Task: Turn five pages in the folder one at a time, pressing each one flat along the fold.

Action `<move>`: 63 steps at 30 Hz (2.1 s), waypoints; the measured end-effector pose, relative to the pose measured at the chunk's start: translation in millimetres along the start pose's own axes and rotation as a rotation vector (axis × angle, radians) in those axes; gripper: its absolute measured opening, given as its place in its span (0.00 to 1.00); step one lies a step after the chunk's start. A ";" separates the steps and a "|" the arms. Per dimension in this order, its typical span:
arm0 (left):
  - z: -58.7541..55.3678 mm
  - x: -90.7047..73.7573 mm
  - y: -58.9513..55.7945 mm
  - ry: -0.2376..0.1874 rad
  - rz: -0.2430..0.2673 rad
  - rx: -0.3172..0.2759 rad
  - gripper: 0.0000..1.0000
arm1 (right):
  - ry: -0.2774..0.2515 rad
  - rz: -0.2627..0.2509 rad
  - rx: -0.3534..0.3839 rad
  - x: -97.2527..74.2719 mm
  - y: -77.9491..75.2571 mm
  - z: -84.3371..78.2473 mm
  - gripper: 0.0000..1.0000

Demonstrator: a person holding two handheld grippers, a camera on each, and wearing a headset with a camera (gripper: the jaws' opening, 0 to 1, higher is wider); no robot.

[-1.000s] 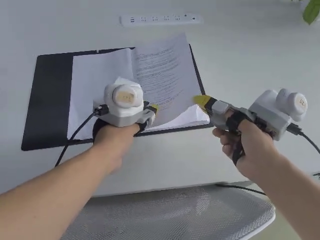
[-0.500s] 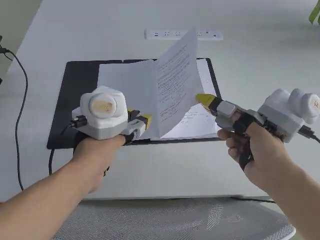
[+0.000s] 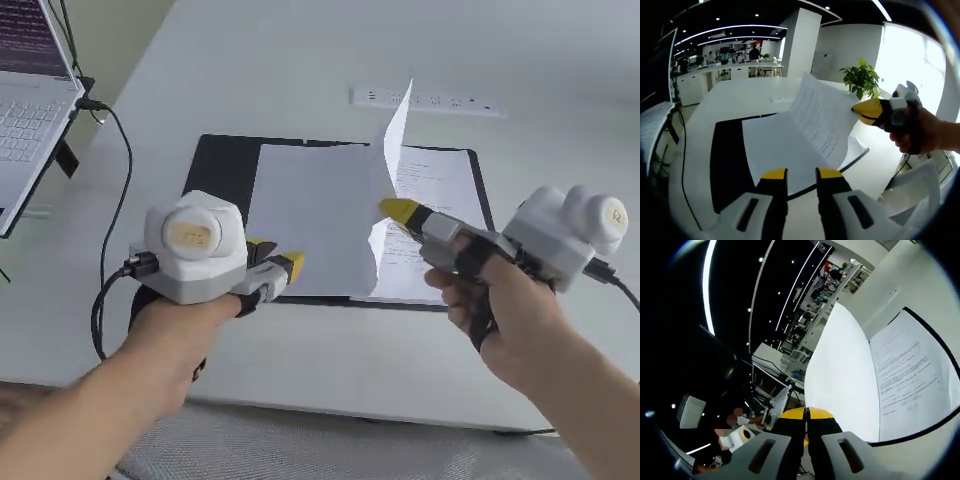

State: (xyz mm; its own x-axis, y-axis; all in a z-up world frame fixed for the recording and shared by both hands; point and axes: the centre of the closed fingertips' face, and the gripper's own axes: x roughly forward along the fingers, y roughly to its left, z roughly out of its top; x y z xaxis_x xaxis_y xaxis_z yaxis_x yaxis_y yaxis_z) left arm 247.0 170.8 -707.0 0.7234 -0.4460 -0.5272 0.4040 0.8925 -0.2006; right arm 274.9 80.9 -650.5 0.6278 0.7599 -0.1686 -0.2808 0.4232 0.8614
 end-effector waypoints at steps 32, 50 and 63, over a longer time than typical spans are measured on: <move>-30.2 -56.4 58.8 0.000 0.084 -0.115 0.19 | 0.349 -0.140 0.012 122.7 -62.2 -126.1 0.00; -48.8 -43.9 74.8 0.045 0.088 -0.144 0.19 | 0.442 -0.156 0.020 126.2 -77.4 -156.9 0.06; -57.8 -17.8 73.1 0.066 0.074 -0.109 0.16 | 0.378 -0.099 0.090 114.5 -66.1 -137.1 0.10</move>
State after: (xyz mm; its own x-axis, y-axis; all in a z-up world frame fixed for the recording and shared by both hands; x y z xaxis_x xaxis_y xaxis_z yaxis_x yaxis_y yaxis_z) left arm 231.3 248.0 -760.0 0.7093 -0.3762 -0.5962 0.2849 0.9265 -0.2457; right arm 265.8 207.6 -792.5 0.3326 0.8529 -0.4025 -0.1572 0.4709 0.8680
